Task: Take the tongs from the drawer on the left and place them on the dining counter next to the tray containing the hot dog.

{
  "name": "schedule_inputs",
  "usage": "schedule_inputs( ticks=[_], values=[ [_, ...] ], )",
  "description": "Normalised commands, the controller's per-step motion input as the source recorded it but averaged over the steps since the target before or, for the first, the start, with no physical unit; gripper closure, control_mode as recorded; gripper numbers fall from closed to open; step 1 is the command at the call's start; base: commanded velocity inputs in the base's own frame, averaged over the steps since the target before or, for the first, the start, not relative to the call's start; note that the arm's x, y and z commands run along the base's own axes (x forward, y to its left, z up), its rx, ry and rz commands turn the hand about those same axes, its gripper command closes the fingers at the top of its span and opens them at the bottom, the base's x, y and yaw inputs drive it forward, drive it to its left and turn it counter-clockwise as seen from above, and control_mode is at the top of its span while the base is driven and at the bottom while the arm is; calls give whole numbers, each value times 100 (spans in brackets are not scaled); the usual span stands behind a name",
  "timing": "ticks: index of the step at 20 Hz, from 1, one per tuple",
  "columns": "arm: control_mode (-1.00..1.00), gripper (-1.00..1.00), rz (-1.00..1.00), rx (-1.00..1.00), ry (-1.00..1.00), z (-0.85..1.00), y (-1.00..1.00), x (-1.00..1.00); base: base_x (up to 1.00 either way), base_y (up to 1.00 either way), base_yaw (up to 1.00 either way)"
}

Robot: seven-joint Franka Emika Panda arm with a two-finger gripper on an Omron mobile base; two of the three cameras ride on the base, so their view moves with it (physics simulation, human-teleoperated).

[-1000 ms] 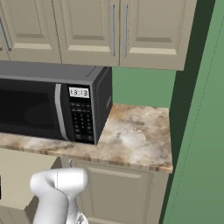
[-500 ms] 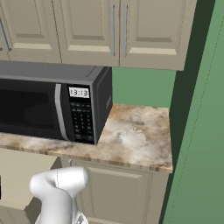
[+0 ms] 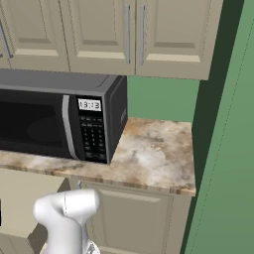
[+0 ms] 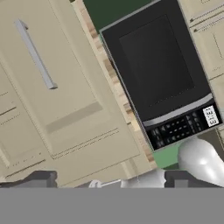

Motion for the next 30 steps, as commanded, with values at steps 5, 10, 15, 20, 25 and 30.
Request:
schedule_inputs(
  ticks=[5,10,15,20,25,30],
  values=[
    [-100,-100,0,0,8,8,0,15,0,0,0],
    [-100,-100,-4,0,30,52,-2,32,0,0,0],
    [-100,-100,-4,0,31,67,-4,44,0,0,0],
    [-100,-100,-1,0,24,67,0,52,0,0,0],
    [-100,-100,0,0,13,64,0,64,0,0,0],
    [-100,-100,0,0,12,54,0,68,0,0,0]
  ],
)
